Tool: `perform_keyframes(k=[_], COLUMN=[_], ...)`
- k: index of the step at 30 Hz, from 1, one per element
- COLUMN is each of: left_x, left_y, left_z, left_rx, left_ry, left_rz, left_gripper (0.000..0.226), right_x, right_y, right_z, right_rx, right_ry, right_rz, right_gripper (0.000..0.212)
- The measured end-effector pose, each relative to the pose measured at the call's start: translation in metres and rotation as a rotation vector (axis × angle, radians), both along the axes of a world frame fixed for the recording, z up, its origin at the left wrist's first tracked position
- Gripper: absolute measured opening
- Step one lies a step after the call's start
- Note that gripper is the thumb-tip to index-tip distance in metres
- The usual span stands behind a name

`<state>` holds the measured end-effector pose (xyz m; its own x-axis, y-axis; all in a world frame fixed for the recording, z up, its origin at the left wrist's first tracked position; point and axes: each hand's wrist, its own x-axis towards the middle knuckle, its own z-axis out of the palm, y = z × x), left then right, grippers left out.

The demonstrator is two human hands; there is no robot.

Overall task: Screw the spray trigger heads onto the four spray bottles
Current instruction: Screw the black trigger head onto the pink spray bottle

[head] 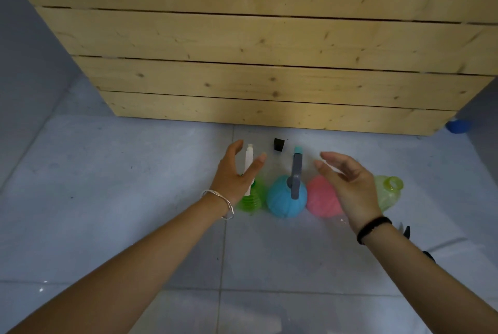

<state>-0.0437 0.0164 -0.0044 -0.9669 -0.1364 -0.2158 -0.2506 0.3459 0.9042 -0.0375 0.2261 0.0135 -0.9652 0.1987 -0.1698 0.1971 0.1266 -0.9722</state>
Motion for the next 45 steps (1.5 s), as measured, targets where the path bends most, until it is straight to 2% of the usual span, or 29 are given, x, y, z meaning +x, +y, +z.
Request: perform_keyframes(k=[4,10,14,17,23,26,28,30,33,36,41,45], left_x=[-0.003,-0.002,0.0,0.001,0.004,0.006,0.007,0.007,0.006,0.008,0.024,0.035], left_y=[0.006,0.023,0.044,0.059,0.086,0.095,0.105,0.116,0.136,0.157,0.188,0.199], left_z=[0.011,0.03,0.039,0.043,0.045,0.049,0.049,0.046,0.045,0.036,0.013,-0.002], left_rx=[-0.029,-0.104,-0.121,-0.152,-0.075,-0.031,-0.045,-0.067,-0.015,0.061,0.045,-0.008], left_ry=[0.061,0.179,0.231,0.255,0.216,0.256,0.21,0.144,0.009,-0.086,-0.2,-0.251], left_rz=[0.026,0.05,-0.031,-0.097,-0.195,-0.286,-0.424,-0.557,-0.673,-0.718,-0.816,-0.851], left_gripper=[0.07,0.063,0.053,0.056,0.043,0.038,0.05,0.075,0.099,0.101,0.101,0.092], right_x=[0.001,0.005,0.0,0.002,0.008,0.014,0.019,0.026,0.034,0.043,0.06,0.072], right_y=[0.024,0.036,0.039,0.042,0.051,0.07,0.087,0.103,0.123,0.137,0.161,0.179], right_z=[-0.01,-0.029,-0.029,-0.029,-0.014,0.016,0.039,0.058,0.068,0.063,0.042,0.021], right_rx=[0.159,0.125,0.12,0.158,0.2,0.134,-0.004,-0.13,-0.207,-0.24,-0.246,-0.337], right_ry=[-0.004,-0.107,-0.113,-0.125,-0.024,0.018,0.049,0.086,0.077,0.016,-0.043,-0.141], right_rz=[0.032,0.019,-0.02,0.019,-0.022,-0.015,0.005,0.031,0.028,0.011,-0.005,0.048], right_gripper=[0.026,0.033,0.033,0.039,0.031,0.029,0.028,0.033,0.037,0.035,0.023,0.033])
